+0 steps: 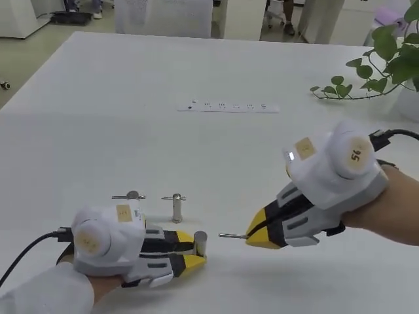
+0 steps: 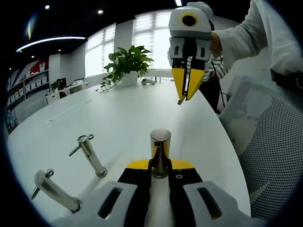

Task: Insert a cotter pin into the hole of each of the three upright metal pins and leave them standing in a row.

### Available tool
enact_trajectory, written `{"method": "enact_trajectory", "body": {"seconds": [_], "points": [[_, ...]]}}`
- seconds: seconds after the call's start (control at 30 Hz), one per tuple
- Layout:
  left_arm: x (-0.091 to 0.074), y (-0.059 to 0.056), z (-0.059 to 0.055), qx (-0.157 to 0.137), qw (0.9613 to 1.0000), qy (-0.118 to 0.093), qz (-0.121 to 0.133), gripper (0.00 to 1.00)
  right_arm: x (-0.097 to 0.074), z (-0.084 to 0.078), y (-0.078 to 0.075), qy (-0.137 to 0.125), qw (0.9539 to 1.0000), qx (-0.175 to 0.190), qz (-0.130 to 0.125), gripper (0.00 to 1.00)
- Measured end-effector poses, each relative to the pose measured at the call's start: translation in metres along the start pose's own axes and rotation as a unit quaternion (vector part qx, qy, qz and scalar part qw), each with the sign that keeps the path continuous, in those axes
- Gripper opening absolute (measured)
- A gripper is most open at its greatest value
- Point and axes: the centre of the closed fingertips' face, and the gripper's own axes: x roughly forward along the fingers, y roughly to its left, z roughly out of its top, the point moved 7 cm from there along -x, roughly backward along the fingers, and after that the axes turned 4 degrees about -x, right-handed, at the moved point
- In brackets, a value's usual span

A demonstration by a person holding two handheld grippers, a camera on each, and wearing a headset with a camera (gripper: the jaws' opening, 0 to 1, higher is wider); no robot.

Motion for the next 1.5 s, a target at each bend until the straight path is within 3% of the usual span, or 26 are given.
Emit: {"method": "enact_trajectory", "body": {"seconds": [0.2, 0.63, 1.5], "points": [[0.000, 0.001, 0.001, 0.009, 0.9999, -0.001, -0.012, 0.11, 0.005, -0.002, -0.003, 0.027, 0.9995, -0.013, -0.006, 0.04], [0.000, 0.003, 0.000, 0.005, 0.9993, -0.001, -0.037, 0.10, 0.016, -0.002, -0.007, 0.057, 0.9978, -0.033, -0.010, 0.03], [-0.001, 0.001, 0.000, 0.005, 0.9989, 0.001, -0.046, 0.10, 0.031, 0.003, -0.011, 0.068, 0.9964, -0.051, 0.003, 0.04]]}}
